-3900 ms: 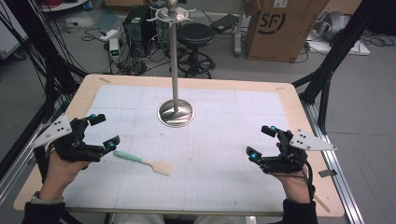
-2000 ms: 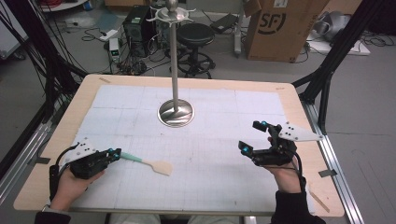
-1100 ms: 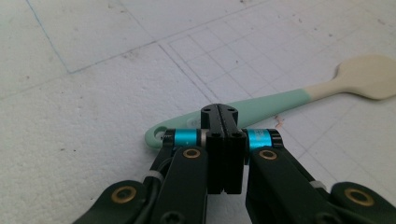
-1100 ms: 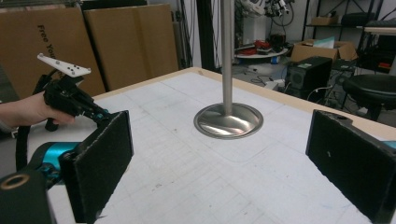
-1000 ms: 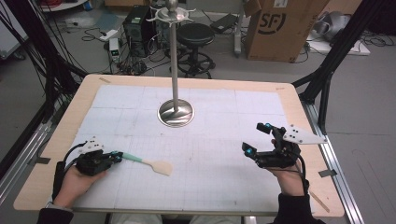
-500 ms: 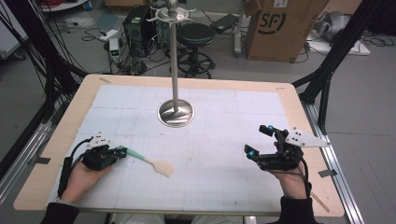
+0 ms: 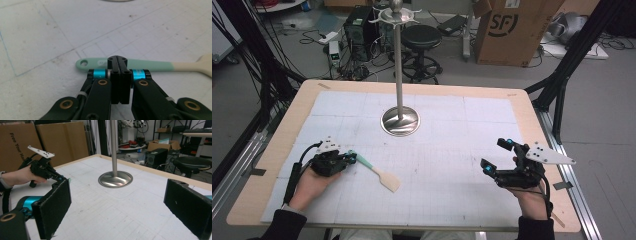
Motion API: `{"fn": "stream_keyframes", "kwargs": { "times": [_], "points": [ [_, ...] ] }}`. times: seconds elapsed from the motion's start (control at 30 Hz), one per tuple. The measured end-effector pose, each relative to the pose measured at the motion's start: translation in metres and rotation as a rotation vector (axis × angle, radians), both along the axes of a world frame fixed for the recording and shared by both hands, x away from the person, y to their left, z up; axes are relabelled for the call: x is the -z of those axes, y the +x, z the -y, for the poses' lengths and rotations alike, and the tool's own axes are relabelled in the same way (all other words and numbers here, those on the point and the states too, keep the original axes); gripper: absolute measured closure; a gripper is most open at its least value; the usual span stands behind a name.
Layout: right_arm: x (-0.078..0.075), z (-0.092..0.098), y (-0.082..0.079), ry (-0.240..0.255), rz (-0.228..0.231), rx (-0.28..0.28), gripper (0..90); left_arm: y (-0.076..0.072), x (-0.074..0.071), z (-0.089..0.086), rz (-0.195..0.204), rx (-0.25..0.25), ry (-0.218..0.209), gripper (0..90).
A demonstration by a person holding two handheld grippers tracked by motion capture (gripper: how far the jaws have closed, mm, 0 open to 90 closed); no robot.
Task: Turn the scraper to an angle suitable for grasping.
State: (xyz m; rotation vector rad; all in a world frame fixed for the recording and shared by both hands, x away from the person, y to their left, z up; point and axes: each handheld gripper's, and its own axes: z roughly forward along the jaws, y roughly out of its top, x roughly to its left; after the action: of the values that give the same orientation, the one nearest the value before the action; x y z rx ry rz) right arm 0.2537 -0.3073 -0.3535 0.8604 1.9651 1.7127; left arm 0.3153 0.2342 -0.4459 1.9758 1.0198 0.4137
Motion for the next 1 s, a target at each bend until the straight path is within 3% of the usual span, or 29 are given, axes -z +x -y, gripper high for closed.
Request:
{"fn": "stream_keyframes", "kwargs": {
  "times": [0.1,0.13,0.17,0.3,0.43,0.7,1.0],
  "points": [
    [0.0,0.0,0.0,0.002,-0.001,-0.001,6.5,-0.002,-0.008,0.011,-0.002,0.026,-0.043,89.9],
    [0.001,0.0,-0.001,0.001,-0.005,0.0,6.5,-0.003,-0.012,0.023,0.0,0.059,-0.046,89.8],
    [0.001,0.0,-0.001,0.001,-0.005,0.0,6.5,-0.003,-0.012,0.023,0.0,0.059,-0.046,89.8],
    [0.002,0.001,-0.003,-0.009,-0.005,-0.004,6.5,-0.004,-0.014,0.05,0.007,0.14,-0.042,89.9],
    [0.003,0.005,-0.005,-0.004,-0.009,0.006,6.5,-0.003,-0.011,0.06,0.005,0.177,-0.065,89.9],
    [0.007,0.003,-0.005,-0.016,-0.025,0.003,6.5,-0.002,-0.007,0.07,-0.009,0.188,-0.052,89.9],
    [0.006,0.003,-0.005,-0.016,-0.018,0.002,6.5,0.0,0.0,0.076,-0.035,0.197,0.02,89.8]
  ]
}}
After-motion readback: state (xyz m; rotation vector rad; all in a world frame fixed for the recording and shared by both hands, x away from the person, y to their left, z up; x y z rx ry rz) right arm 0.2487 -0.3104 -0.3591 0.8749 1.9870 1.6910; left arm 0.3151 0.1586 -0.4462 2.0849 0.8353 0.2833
